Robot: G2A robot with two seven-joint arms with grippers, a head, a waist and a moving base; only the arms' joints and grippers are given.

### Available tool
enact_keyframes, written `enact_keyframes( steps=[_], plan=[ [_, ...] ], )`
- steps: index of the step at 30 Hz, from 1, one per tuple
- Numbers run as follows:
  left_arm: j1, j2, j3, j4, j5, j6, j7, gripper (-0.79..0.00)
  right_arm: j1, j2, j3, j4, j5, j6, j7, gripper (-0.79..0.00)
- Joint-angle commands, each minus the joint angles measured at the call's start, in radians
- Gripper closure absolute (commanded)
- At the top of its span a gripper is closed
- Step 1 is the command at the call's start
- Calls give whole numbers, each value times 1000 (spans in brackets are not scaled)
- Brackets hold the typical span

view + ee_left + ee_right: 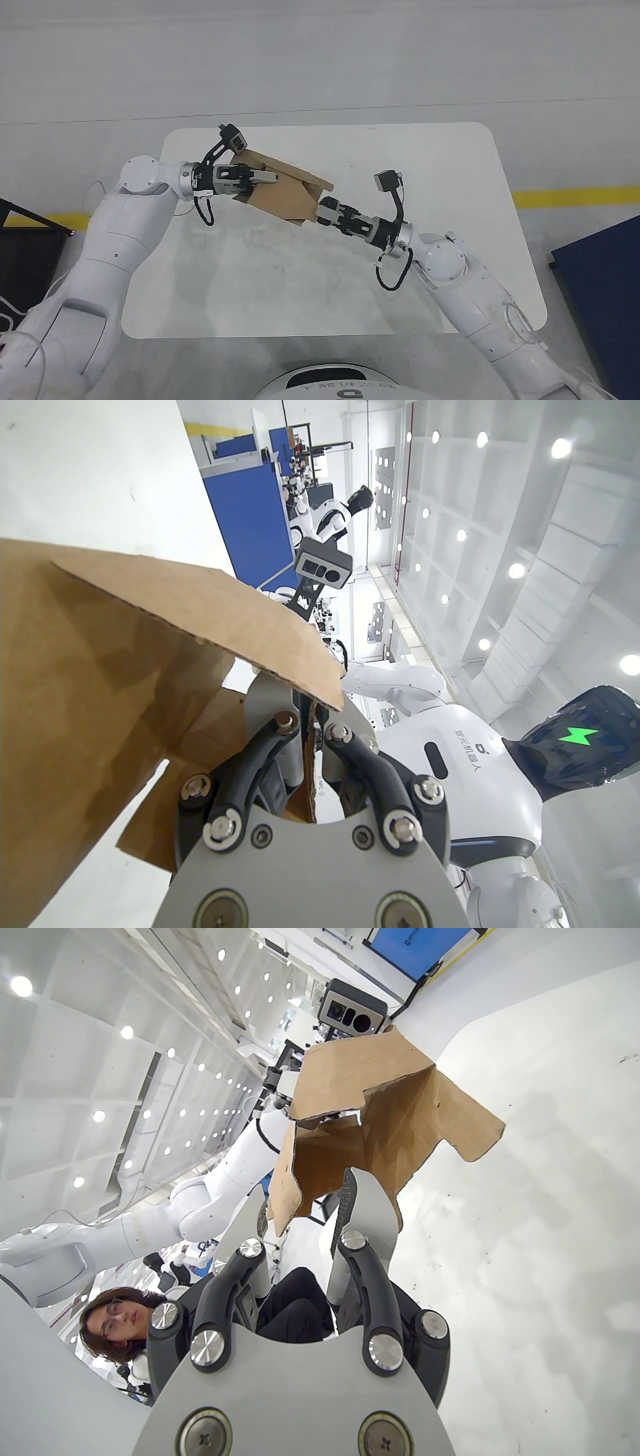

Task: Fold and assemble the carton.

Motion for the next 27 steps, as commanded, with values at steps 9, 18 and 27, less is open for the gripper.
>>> enact_keyframes(
  steps=[9, 18, 27],
  plan=[
    [7, -13, 10, 7, 25, -4, 4, 0, 10, -4, -8, 14, 20, -17, 1, 0],
    [14, -17, 15, 13, 40, 34, -34, -785, 12, -5, -4, 26, 67, -6, 3, 0],
    [33, -10, 8, -37, 67, 54, -54, -471, 19, -9, -8, 40, 103, 1, 5, 0]
  ],
)
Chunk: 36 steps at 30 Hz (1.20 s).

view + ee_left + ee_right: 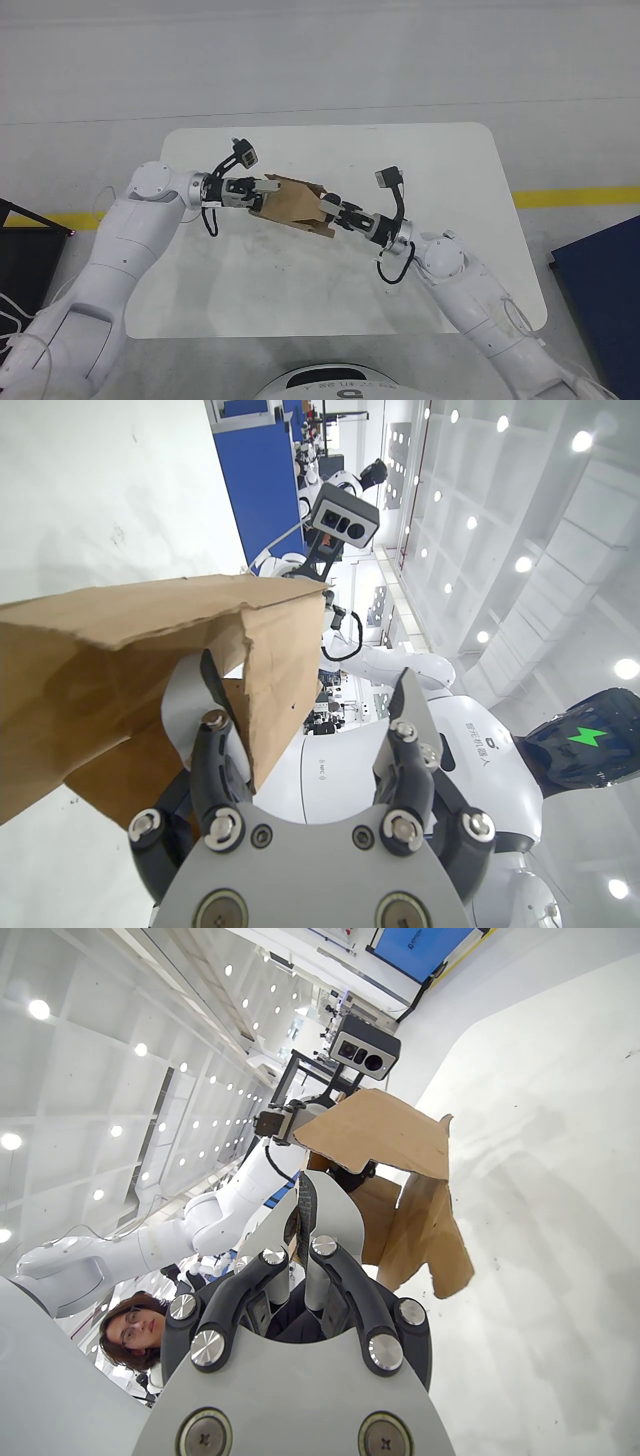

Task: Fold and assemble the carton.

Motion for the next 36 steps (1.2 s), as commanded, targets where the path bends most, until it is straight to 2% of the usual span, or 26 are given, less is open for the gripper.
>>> enact_keyframes(
  steps=[1, 14, 17, 21, 24, 25, 26, 30, 31, 33, 34, 36],
  plan=[
    [3, 3, -2, -9, 9, 7, -7, -388, 2, -1, 0, 3, 10, -2, 1, 0],
    [16, 10, -7, -50, -5, 18, -18, -139, 8, -4, -2, 14, -10, 30, 0, 0],
    [18, 12, -11, -55, -6, 18, -18, -111, 9, -4, -5, 13, -18, 35, 0, 0],
    [22, 14, -12, -57, 0, 15, -15, -154, 8, -4, -7, 8, -31, 32, 8, 0],
    [24, 13, -11, -58, -1, 14, -14, -129, 7, -5, -8, 6, -34, 33, 11, -15],
    [24, 13, -13, -57, -5, 12, -11, -86, 8, -5, -8, 5, -36, 34, 12, -428],
    [26, 13, -16, -53, -12, 7, -7, 0, 8, -5, -7, 4, -40, 31, 10, -785],
    [30, 8, -30, -4, -87, 18, -18, 0, -4, 0, 23, -22, -85, -49, -22, -785],
    [38, 4, -14, -3, -140, 38, -18, 0, -18, 2, 37, -32, -89, -79, -44, -785],
    [32, 1, 16, -9, -257, 148, -18, 0, -44, 7, 69, -62, -102, -153, -85, -785],
    [23, 3, 21, 3, -292, 172, -18, 0, -60, 9, 87, -77, -110, -188, -112, -785],
    [21, 4, 23, 5, -301, 178, -18, 0, -60, 9, 87, -77, -110, -188, -112, -785]
  ],
)
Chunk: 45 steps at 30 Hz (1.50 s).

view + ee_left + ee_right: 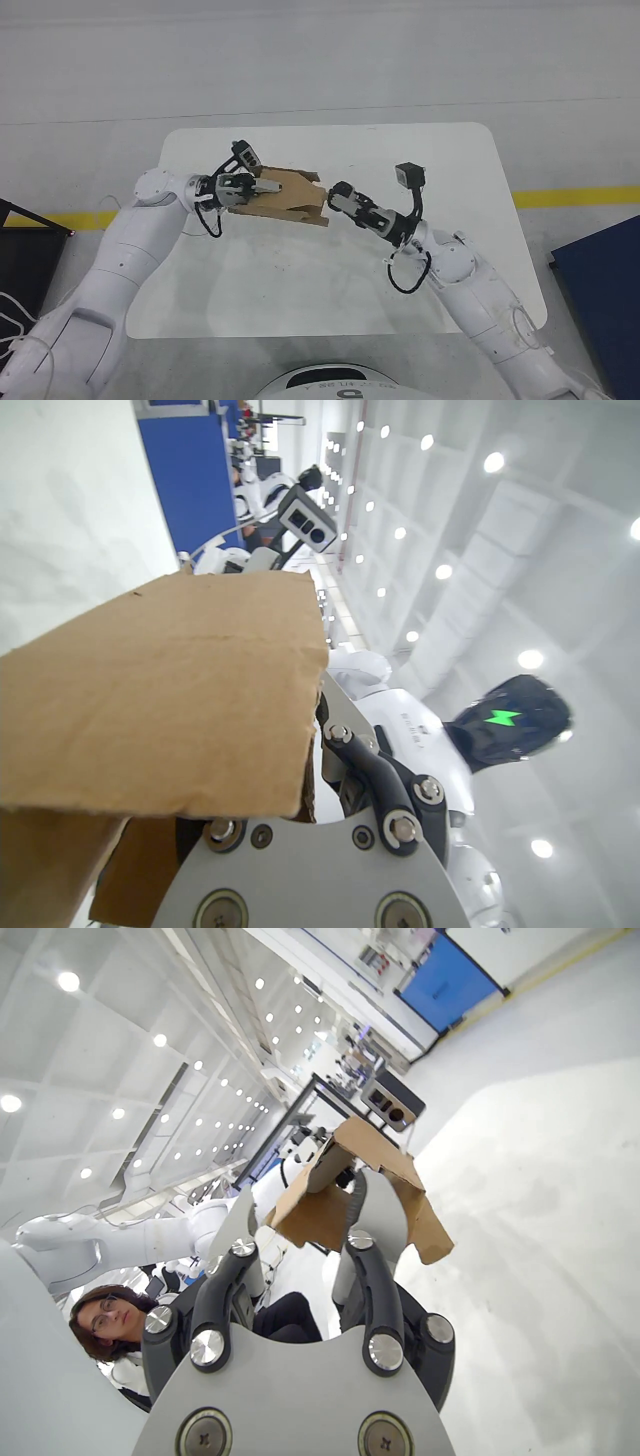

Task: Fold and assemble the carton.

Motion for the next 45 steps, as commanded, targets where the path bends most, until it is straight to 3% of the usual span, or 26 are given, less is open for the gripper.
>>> enact_keyframes(
  steps=[1, 8, 10, 14, 18, 28, 45],
  plan=[
    [-1, 0, -1, 1, 0, 10, 0, 0, 2, 0, -2, 2, 1, 11, 10, -785],
    [-1, 0, -1, 1, 0, 10, 0, 0, 2, 0, -2, 2, 1, 11, 10, -785],
    [7, -1, -4, -5, -18, 19, 12, 0, 1, 1, 24, 13, -86, 93, -47, -785],
    [41, -18, -24, 10, -256, 214, 0, 0, -31, -1, 47, -20, -134, 138, -150, -785],
    [41, -50, -2, 44, -446, 413, 0, 0, -48, 1, 61, -38, -183, 241, -159, -785],
    [-12, -97, 156, 101, -450, 419, 0, 0, -69, -7, 39, -90, -232, 313, -208, -785],
    [-59, -114, 199, 128, -291, 345, 0, 0, -76, -11, 38, -106, -233, 351, -191, -785]
  ],
)
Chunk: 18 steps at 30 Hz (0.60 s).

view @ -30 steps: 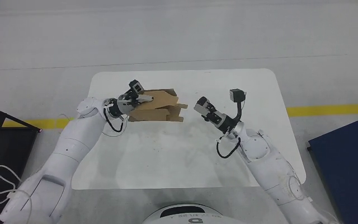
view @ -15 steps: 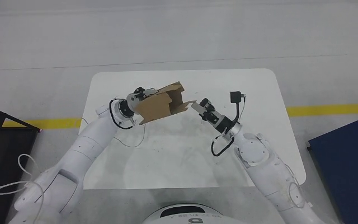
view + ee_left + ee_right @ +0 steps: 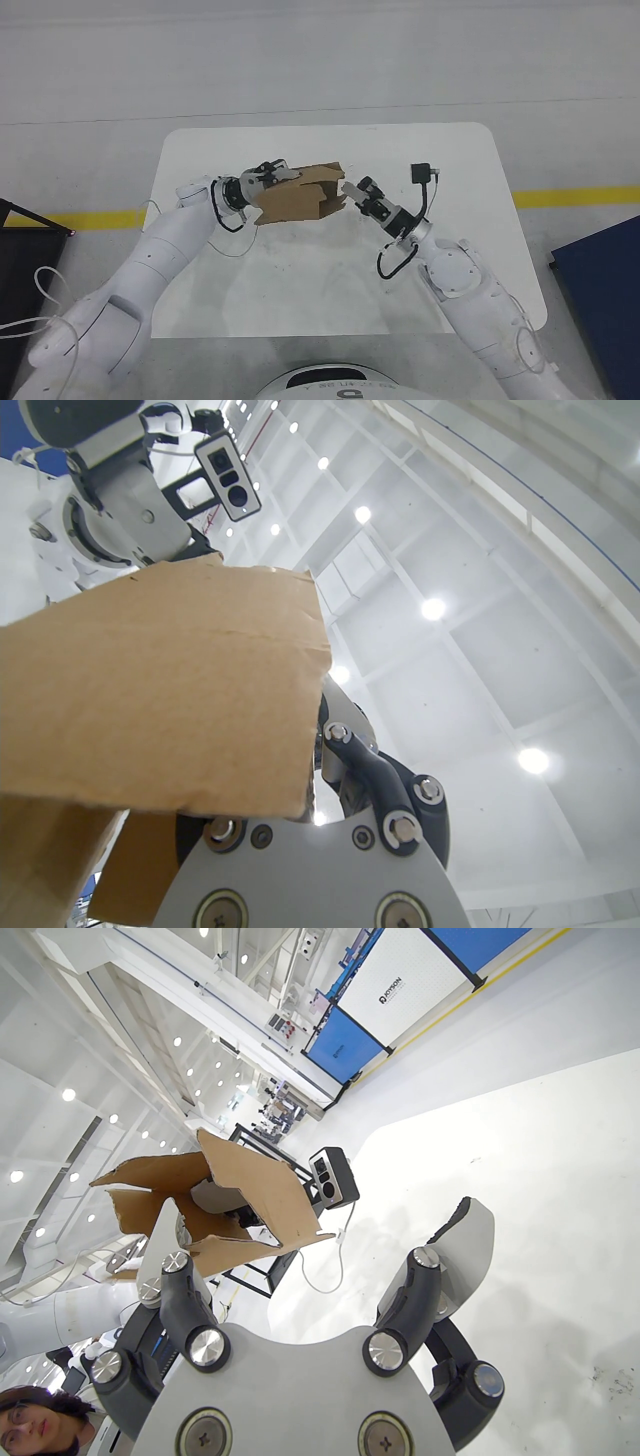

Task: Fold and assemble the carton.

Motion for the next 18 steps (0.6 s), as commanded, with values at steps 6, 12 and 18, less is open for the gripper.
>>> enact_keyframes(
  steps=[6, 12, 18],
  plan=[
    [-9, -4, 3, 17, 25, -38, 0, 0, 3, -3, -14, -9, -30, 39, 14, -785],
    [-13, -8, 9, 20, 57, -71, 0, 0, 13, -9, -41, -15, -58, 94, 16, -785],
    [-18, -14, 21, 24, 84, -86, 0, 0, 23, -14, -66, -15, -78, 124, 17, -785]
  ],
)
